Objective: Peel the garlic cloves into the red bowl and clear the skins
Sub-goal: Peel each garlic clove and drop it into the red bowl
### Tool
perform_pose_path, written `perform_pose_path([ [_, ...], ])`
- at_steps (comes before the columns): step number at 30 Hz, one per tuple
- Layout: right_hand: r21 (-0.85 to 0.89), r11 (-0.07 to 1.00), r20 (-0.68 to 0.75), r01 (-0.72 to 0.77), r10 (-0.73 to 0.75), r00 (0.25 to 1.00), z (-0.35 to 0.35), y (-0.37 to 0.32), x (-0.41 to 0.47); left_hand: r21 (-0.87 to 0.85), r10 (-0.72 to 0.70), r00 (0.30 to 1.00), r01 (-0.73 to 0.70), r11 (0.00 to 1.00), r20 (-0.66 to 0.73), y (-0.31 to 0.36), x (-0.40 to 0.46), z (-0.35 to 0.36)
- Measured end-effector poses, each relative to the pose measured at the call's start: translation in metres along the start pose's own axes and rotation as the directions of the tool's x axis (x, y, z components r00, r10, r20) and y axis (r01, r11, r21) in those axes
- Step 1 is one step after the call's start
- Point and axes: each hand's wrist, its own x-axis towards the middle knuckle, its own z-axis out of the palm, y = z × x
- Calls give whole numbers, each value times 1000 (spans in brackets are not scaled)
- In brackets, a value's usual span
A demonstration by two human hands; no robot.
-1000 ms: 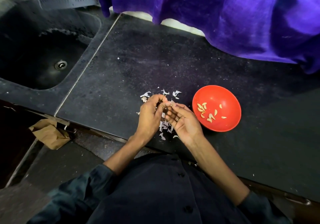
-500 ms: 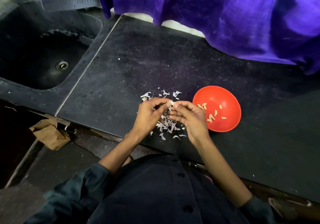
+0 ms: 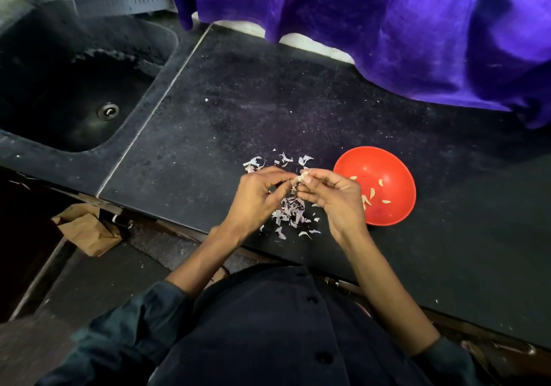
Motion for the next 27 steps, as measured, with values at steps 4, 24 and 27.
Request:
perform_pose_path([
  [4,-46,998,43,30,-28,999,-2,1,0,59,48,998,-50,997,40,1,2,-5],
  [24,-36,998,-22,47,-48,999,-1,5,4,34,53,998,-54,998,21,1,-1,0],
  [27,-26,998,-33,53,-54,998,1,4,4,54,52,998,-50,997,-31,3,-2,4],
])
